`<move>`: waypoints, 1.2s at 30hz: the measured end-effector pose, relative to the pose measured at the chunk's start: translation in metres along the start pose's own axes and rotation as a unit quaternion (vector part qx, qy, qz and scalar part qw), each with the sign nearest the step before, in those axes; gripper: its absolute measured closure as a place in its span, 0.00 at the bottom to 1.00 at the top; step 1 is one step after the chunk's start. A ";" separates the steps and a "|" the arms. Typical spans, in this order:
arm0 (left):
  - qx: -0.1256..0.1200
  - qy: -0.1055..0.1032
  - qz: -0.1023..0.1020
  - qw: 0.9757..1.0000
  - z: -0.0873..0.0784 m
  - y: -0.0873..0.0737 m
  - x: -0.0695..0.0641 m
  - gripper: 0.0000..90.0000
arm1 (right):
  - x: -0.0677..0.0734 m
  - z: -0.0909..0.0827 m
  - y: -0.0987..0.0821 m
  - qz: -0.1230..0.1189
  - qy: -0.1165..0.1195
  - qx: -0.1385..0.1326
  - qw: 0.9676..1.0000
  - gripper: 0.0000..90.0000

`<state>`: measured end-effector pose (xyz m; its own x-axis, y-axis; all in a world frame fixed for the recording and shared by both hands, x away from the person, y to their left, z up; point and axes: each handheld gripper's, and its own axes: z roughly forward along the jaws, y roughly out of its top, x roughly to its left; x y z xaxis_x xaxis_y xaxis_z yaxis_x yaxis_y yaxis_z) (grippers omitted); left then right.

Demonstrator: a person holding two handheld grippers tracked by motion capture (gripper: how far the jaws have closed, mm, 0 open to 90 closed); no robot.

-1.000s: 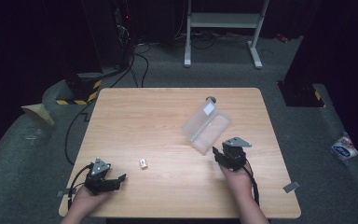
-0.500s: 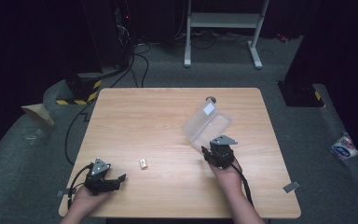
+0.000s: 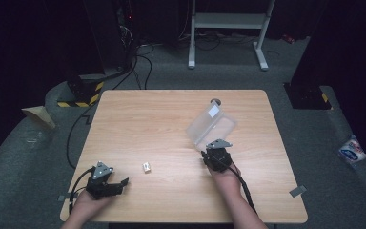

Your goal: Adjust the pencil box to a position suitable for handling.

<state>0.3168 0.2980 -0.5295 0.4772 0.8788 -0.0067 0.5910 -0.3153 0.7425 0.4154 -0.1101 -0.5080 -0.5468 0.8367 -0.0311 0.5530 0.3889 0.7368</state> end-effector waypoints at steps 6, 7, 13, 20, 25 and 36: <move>0.000 -0.001 -0.001 1.000 0.000 0.000 0.000 0.21 | 0.008 0.002 0.000 -0.019 0.002 -0.002 1.000 0.93; 0.000 -0.001 -0.001 1.000 0.000 0.000 0.000 0.21 | 0.010 0.002 0.000 -0.020 0.003 -0.002 1.000 0.94; 0.001 -0.001 0.000 1.000 0.000 0.000 0.000 0.21 | 0.022 0.004 -0.001 -0.022 0.015 -0.009 1.000 0.97; 0.001 -0.001 0.000 1.000 0.000 0.000 0.000 0.21 | 0.041 0.003 -0.003 -0.032 0.032 -0.018 0.999 0.97; 0.000 0.000 0.000 1.000 0.000 0.000 0.000 0.21 | 0.048 0.002 -0.003 -0.033 0.045 -0.025 0.998 0.94; 0.001 0.000 0.001 1.000 0.000 0.000 0.000 0.21 | 0.017 0.004 -0.002 0.001 0.000 -0.022 1.000 0.90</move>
<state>0.3163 0.2980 -0.5295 0.4787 0.8780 -0.0058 0.5912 -0.3175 0.7414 0.4080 -0.0948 -0.5128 -0.5459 0.8373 -0.0300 0.5261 0.3704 0.7655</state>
